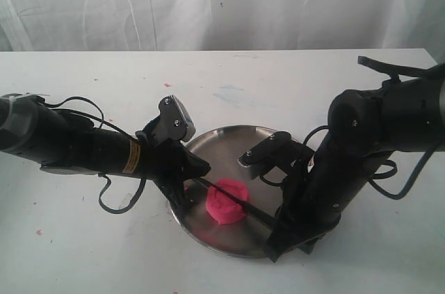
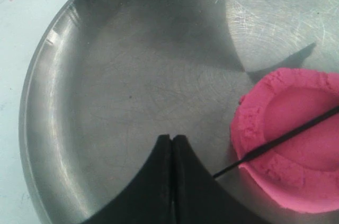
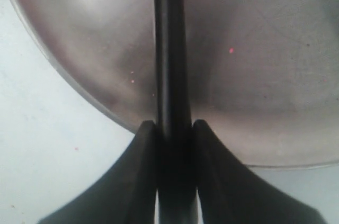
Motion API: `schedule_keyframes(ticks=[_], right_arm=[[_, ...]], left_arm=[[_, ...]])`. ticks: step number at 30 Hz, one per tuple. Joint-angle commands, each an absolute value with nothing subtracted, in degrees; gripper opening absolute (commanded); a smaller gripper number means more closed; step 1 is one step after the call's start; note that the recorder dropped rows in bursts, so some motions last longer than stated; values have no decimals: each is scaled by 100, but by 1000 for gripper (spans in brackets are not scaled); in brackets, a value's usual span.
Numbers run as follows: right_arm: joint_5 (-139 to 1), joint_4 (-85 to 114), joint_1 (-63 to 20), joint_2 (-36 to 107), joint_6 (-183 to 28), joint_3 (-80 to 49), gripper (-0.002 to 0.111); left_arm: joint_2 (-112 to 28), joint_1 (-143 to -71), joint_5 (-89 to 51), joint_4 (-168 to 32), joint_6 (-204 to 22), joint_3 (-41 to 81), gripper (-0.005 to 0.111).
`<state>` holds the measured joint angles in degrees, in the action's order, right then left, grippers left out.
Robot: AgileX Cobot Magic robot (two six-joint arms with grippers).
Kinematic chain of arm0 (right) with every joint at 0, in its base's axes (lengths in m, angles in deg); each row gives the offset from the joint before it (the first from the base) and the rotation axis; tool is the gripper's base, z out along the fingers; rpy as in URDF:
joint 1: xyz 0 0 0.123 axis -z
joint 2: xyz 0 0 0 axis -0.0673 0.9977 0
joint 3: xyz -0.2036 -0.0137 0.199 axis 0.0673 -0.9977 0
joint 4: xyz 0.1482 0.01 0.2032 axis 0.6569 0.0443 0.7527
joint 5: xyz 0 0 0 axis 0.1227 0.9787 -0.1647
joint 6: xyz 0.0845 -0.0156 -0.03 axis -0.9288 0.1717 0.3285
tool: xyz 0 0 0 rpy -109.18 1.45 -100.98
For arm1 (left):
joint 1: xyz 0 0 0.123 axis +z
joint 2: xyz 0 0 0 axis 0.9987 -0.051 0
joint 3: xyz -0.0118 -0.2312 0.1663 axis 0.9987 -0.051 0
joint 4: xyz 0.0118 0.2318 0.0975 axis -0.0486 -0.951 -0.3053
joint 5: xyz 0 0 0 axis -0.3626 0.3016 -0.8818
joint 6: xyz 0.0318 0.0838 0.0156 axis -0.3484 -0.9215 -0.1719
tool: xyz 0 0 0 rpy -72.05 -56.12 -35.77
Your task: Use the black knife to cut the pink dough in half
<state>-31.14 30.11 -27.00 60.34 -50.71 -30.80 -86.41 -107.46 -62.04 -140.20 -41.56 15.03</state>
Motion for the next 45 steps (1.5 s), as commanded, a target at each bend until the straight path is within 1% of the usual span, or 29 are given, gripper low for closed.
schedule_keyframes(ticks=[1, 12, 20, 41, 45], right_arm=[[-3201, 3079, -2711, 5957, -5219, -3010, 0], [-2933, 3028, -2711, 5703, -5309, -3010, 0], [-2564, 3028, -2711, 5703, -5314, -3036, 0], [-2815, 2961, -2711, 6036, -5337, -3114, 0], [-2850, 2993, -2711, 6036, -5337, -3114, 0]], left_arm=[[-8677, -10773, -6137, -14196, -4177, 1473, 0], [-8677, -10773, -6742, -14114, -4395, 1473, 0], [-8677, -10773, -6716, -14103, -4395, 1473, 0], [-8677, -10773, -6692, -14152, -4395, 1473, 0], [-8677, -10773, -6463, -14177, -4383, 1473, 0]])
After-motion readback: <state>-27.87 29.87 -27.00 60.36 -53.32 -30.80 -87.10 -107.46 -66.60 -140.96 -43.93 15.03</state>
